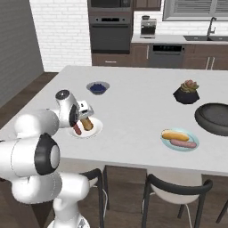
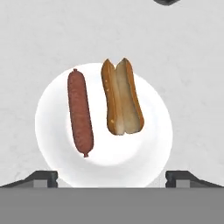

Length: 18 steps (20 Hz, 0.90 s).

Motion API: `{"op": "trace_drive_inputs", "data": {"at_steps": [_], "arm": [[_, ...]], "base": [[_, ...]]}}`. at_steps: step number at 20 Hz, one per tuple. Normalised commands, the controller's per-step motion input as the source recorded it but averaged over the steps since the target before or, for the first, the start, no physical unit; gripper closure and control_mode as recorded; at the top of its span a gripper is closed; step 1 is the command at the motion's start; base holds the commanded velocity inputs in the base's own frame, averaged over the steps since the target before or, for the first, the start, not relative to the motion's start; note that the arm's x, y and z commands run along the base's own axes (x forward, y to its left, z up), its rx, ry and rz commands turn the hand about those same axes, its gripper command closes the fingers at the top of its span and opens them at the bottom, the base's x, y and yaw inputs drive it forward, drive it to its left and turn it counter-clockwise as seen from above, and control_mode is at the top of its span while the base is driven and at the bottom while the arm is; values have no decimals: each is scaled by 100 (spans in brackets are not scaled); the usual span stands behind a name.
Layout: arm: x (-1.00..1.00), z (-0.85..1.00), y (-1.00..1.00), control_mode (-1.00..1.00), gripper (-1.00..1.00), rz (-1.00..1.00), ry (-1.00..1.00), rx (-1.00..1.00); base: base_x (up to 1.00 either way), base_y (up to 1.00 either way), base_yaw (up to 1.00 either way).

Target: Place one bun and one sausage from the bowl on each plate.

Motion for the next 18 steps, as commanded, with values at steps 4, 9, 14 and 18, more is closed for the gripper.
{"op": "trace_drive_inputs", "data": {"at_steps": [4, 9, 14, 18], "arm": [[-78, 49, -17, -100, -100, -7, -75, 3], [-91, 48, 0, -100, -100, 5, -83, -3], [-100, 95, 7, -100, -100, 6, -80, -8], [-100, 100, 13, -100, -100, 9, -72, -4]], "base": [[0, 0, 0], [0, 0, 0], [0, 0, 0], [0, 0, 0]]}}
